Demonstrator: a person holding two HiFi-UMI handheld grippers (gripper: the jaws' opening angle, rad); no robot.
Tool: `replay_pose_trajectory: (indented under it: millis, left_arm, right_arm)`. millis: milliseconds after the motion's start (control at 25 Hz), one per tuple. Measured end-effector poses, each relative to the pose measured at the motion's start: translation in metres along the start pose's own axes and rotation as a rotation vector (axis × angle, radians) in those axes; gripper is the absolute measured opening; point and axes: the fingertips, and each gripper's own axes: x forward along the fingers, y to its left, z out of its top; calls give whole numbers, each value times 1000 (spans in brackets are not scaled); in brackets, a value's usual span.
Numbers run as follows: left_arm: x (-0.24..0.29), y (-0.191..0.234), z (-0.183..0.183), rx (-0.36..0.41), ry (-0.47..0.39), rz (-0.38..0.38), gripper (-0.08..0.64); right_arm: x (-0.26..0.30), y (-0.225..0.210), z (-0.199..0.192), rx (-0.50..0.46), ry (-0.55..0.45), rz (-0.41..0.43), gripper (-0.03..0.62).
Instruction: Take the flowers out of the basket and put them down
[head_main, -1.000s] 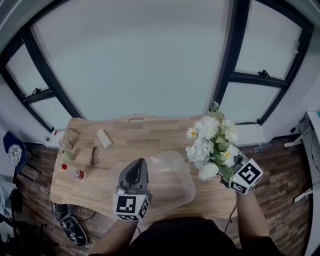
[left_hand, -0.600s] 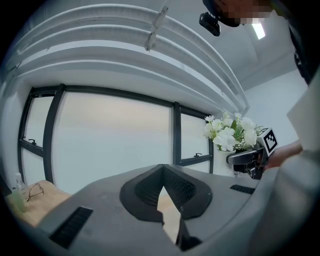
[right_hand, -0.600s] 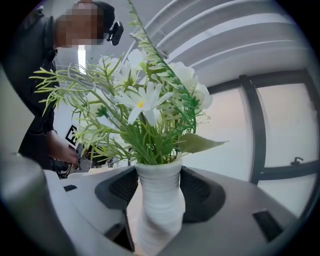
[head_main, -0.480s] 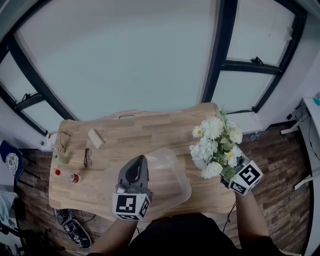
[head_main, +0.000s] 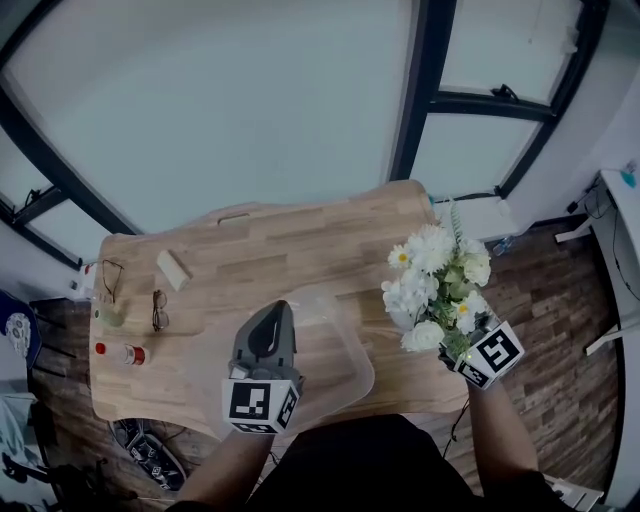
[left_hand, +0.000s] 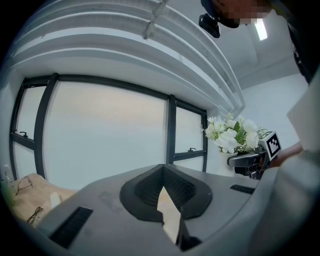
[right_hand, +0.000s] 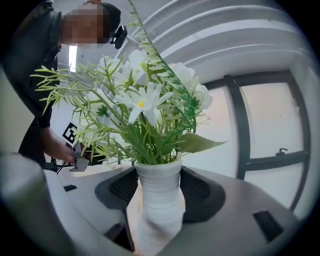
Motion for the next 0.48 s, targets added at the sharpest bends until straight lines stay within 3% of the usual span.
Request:
replay_pose_trajectory:
  millis: [480]
  left_arm:
    - [8, -1, -21, 6, 46, 19, 5]
  right_arm:
    - [5, -6, -51, 12, 29, -18, 279]
